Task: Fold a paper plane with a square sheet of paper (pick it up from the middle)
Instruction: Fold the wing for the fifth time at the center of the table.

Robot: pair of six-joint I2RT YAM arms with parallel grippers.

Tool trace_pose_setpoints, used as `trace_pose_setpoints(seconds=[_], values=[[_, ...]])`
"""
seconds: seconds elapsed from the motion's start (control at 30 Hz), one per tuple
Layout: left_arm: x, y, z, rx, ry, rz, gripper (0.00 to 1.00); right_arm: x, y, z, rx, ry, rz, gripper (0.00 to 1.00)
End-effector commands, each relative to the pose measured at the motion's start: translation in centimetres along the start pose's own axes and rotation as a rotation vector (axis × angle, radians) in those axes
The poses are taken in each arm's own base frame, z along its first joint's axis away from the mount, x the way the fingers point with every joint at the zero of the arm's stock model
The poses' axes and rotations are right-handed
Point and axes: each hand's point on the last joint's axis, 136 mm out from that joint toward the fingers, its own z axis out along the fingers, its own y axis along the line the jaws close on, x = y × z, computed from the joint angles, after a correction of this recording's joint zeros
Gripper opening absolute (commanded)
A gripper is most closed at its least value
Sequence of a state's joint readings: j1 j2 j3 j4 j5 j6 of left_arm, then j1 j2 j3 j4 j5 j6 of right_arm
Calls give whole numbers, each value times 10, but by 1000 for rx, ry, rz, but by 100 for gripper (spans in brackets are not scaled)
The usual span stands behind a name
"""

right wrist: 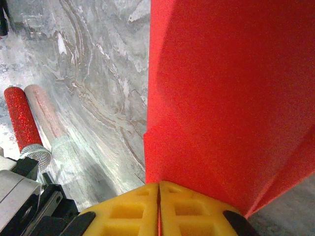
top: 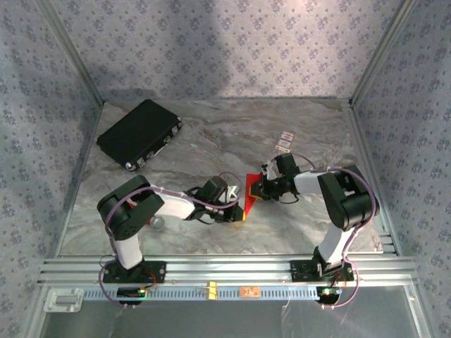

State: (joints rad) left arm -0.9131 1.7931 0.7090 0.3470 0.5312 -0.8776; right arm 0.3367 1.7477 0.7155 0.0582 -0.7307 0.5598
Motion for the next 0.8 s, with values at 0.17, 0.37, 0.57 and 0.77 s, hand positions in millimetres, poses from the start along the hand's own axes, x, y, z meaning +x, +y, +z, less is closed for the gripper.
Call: trace_pose_setpoints(seconds=[0.17, 0.37, 0.57, 0.77], values=[[59, 43, -5, -154, 179, -93, 1, 17, -46, 12, 177, 31, 74, 10], [44, 23, -19, -130, 89, -57, 6, 17, -45, 12, 178, 27, 77, 10], [8, -14, -28, -47, -24, -16, 6, 16, -44, 12, 173, 21, 81, 10], [-28, -52, -20, 53, -64, 19, 6, 17, -45, 12, 175, 24, 82, 10]])
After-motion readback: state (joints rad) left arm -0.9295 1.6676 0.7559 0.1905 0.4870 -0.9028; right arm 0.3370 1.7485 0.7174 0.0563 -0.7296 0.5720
